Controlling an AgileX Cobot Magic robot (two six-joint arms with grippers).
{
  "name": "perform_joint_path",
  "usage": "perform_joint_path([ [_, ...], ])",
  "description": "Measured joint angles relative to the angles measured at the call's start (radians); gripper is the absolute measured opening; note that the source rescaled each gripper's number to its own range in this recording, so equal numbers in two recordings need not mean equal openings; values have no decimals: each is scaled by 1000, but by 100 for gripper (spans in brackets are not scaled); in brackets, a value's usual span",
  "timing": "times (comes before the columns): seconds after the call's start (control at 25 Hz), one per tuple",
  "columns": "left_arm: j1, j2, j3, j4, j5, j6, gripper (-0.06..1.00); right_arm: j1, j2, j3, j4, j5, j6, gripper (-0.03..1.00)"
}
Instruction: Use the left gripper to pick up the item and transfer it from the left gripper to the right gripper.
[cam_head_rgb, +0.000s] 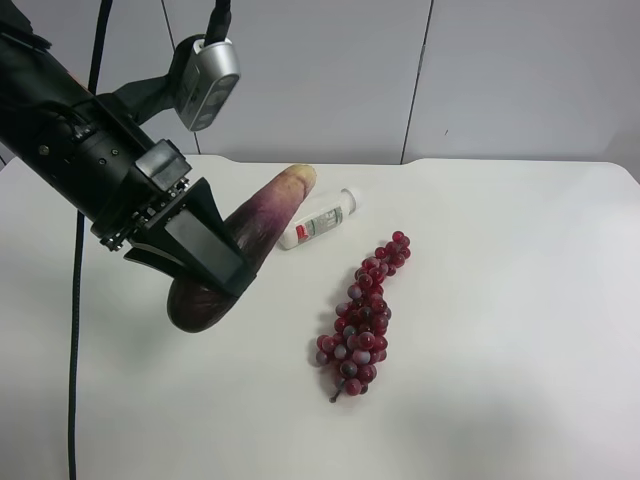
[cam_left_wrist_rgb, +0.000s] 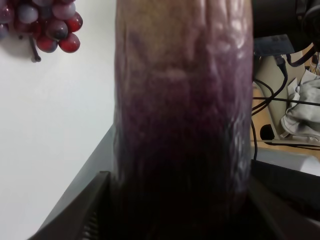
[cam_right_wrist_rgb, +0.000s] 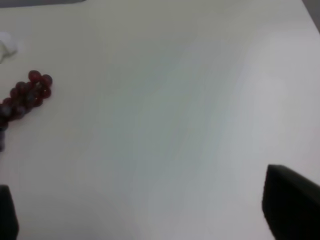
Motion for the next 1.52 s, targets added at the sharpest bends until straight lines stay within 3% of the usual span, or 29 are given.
perform_joint_path([
  [0.2, 0, 0, 0, 0, 0, 12, 1, 1, 174, -76, 151, -6, -121, 96],
  [0.36, 0, 0, 0, 0, 0, 28, 1, 59, 337, -155, 177, -57, -219, 96],
  [0.64, 0, 0, 0, -2, 0, 41, 1, 328, 591, -272, 174, -133, -426, 96],
  [1.04, 0, 0, 0, -4, 0, 41, 1, 724, 845, -322, 29, -328, -631, 96],
  [1.36, 0, 0, 0, -5, 0, 41, 1, 915, 996, -322, -85, -477, -800, 96],
  [1.52, 0, 0, 0, -5, 0, 41, 1, 1027, 1066, -322, -225, -509, -813, 96],
])
